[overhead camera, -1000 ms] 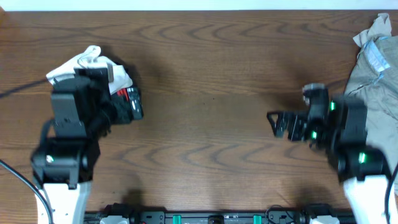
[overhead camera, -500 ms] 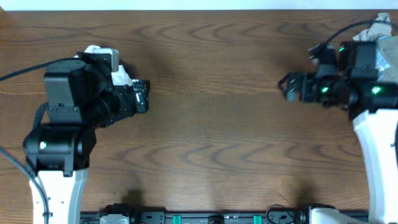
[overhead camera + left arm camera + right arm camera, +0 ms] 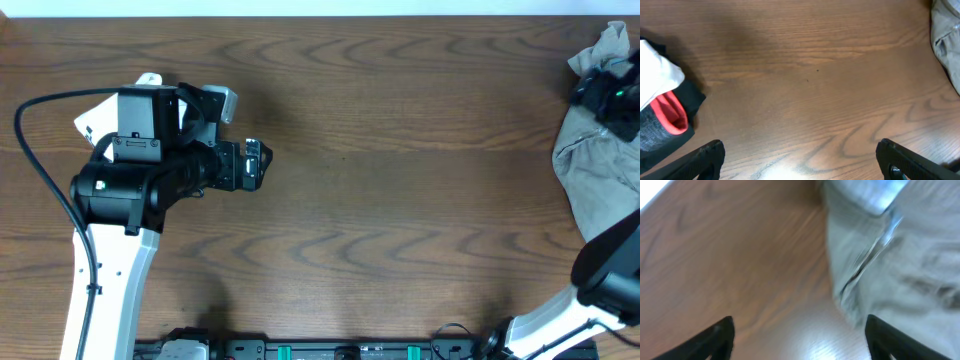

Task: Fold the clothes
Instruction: 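Move right gripper to the khaki trousers at right edge and grasp, then lift the khaki trousers with right gripper and drag them toward center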

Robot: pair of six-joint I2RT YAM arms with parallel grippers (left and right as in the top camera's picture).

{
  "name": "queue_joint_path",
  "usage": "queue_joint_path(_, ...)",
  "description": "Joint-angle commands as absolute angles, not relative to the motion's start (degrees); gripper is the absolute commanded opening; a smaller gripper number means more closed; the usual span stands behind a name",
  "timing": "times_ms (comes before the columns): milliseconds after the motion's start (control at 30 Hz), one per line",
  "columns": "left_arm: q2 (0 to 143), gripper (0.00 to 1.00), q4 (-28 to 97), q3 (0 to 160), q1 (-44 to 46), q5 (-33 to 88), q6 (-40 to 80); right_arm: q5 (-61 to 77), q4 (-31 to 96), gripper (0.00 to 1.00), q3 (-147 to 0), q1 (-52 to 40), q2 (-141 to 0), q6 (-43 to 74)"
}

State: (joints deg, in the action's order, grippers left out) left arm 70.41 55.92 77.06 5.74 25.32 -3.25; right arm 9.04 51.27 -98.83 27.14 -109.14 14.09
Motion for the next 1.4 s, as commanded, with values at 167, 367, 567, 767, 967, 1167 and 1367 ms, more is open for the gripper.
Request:
queue_joint_path(167, 70.7, 0.98, 55.8, 78.0, 5.9, 25.9, -4.9, 5.8, 40.5, 0.64, -100.8, 30.8, -117.4, 19.8)
queue_joint_path(367, 70.8, 0.98, 55.7, 78.0, 5.9, 25.9, -5.0, 1.5, 37.4, 0.65, -100.8, 32.2, -121.2, 20.4)
queue_joint_path(567, 70.8, 0.98, 55.8, 78.0, 5.9, 23.9, -4.9, 1.5, 34.5, 0.64, -100.8, 33.0, -125.8, 21.2)
queue_joint_path(767, 70.7, 0.98, 56.6, 78.0, 5.9, 23.3, -4.9, 0.3, 32.7, 0.61, -100.8, 33.0, -127.9, 21.2)
queue_joint_path(967, 70.7, 0.98, 57.2, 78.0, 5.9, 23.4, -4.9, 3.0, 29.4, 0.36, -100.8, 32.8, -129.1, 21.2)
queue_joint_path(1167, 70.7, 0.98, 57.4, 78.0, 5.9, 23.4, -4.9, 7.1, 29.5, 0.01, -100.8, 31.7, -129.5, 21.1)
queue_joint_path(1367, 70.7, 0.98, 57.8, 78.0, 5.9, 23.3, -4.9, 19.4, 31.1, 0.01, -100.8, 28.6, -124.6, 18.6)
